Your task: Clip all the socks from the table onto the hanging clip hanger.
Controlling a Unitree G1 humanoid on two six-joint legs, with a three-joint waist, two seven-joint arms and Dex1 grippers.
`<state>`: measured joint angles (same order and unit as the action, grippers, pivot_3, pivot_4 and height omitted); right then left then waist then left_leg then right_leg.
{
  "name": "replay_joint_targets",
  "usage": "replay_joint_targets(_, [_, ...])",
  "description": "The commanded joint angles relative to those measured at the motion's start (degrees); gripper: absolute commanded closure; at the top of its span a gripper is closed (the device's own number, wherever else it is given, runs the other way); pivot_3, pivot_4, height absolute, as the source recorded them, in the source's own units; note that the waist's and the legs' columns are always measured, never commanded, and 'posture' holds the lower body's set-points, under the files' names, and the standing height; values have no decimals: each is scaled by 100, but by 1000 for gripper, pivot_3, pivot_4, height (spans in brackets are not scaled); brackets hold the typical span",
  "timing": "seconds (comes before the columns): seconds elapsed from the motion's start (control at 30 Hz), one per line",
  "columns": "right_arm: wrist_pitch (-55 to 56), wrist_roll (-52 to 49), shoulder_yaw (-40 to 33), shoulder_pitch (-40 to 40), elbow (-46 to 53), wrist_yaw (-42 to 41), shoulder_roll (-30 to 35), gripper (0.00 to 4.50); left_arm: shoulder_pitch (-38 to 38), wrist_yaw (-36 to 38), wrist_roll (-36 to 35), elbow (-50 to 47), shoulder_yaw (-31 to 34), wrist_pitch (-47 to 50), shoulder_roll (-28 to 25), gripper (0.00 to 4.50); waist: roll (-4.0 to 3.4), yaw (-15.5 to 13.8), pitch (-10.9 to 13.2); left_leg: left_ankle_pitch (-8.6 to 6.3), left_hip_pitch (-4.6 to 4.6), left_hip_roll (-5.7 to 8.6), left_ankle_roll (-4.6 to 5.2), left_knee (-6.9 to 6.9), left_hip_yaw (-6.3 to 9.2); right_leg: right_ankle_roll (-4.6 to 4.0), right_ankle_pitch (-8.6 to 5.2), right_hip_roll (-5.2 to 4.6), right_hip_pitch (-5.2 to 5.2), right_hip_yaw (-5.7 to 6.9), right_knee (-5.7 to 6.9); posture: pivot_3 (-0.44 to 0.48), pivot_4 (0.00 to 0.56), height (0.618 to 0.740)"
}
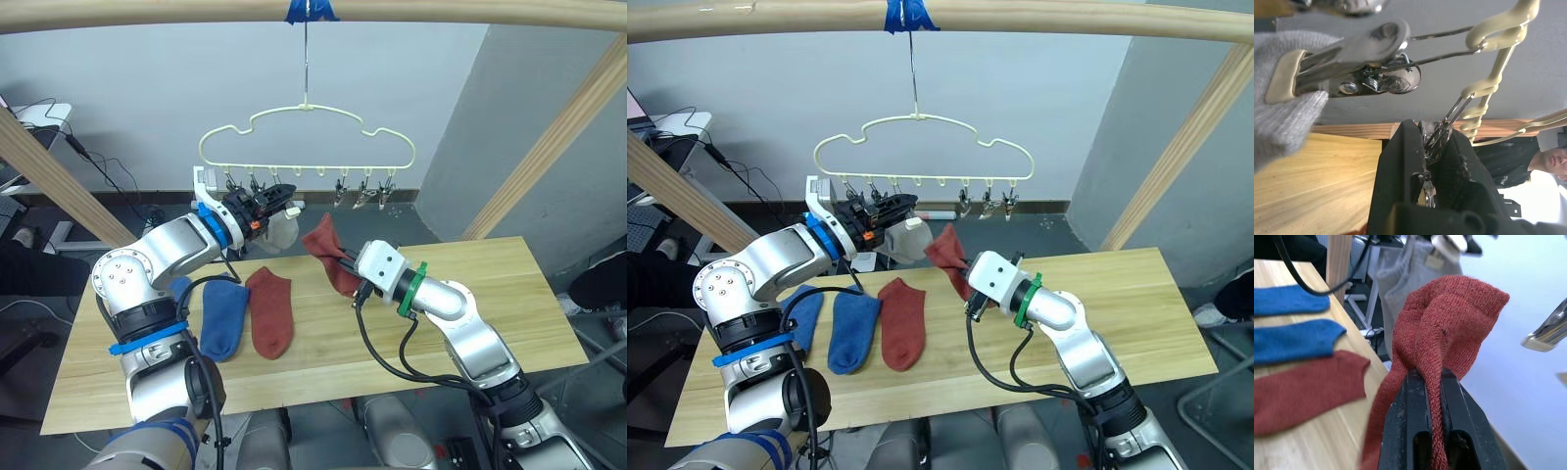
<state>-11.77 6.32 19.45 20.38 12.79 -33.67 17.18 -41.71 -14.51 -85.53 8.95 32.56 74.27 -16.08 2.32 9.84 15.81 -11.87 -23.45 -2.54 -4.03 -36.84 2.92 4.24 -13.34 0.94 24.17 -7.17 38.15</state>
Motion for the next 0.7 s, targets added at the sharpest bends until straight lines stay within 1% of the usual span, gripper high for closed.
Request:
replay_joint_targets(0.03, [-82, 48, 87, 233, 343, -26, -73, 4472, -21, -9, -138, 23, -163, -131, -114, 4184, 0, 0, 0, 0, -3, 0, 0, 0, -1, 1, 1, -1, 0, 0, -6, -149, 231, 740])
replay_joint_targets(0.2, [-189, -16, 118, 283, 373, -56, -135, 4472, 11, 37, -210, 31, -321, -246, -188, 4184, 0, -17, 0, -3, -17, -1, -3, 9, 3, 0, 0, -2, 6, 4, -20, -143, 235, 740])
replay_joint_targets(0.3, [-243, -111, 219, 341, 357, -226, -159, 4472, 45, 86, -211, -10, -415, -311, -244, 4184, 0, -20, 0, -4, -34, -1, -4, 8, 3, 0, 1, -3, 20, 5, -21, -143, 235, 740])
replay_joint_targets(0.7, [-138, -181, 366, 448, 142, -558, -171, 4472, 137, 109, -326, -75, -620, -538, -326, 4184, 0, -26, 0, -3, -34, -1, -4, 8, 7, 0, 0, -3, 20, 9, -21, -128, 242, 740])
